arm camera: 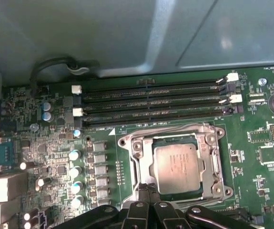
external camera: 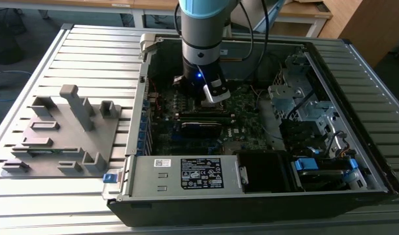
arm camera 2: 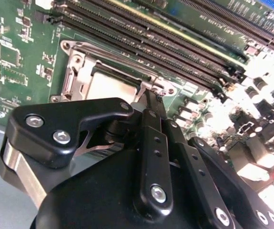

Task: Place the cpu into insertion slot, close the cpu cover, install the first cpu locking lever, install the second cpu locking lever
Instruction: 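Install the second cpu locking lever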

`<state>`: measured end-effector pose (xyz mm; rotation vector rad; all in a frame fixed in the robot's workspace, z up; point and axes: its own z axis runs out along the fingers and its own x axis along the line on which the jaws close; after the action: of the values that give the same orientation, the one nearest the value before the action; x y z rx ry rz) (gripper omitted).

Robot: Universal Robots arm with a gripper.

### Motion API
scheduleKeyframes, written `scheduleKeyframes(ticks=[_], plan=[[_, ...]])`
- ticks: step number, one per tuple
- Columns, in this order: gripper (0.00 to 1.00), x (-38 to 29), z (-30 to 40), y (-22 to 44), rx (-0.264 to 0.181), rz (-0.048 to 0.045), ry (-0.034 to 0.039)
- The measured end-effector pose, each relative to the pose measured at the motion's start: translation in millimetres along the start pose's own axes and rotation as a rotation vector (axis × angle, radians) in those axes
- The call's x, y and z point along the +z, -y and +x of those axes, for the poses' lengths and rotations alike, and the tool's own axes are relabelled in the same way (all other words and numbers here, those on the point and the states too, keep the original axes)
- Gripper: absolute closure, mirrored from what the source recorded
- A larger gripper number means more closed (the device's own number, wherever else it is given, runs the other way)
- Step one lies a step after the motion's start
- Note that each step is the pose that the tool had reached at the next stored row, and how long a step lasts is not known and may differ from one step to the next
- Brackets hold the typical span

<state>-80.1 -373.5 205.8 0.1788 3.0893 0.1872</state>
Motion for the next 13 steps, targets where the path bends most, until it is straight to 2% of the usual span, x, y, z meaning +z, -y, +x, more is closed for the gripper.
scheduleKeyframes(ticks=[5, 13], plan=[[0.9, 0.8, -3.4, -4.3, 0.0, 0.003, 0.0005], [0.9, 2.0, -19.4, -6.7, 0.0, 0.0029, 0.0005]])
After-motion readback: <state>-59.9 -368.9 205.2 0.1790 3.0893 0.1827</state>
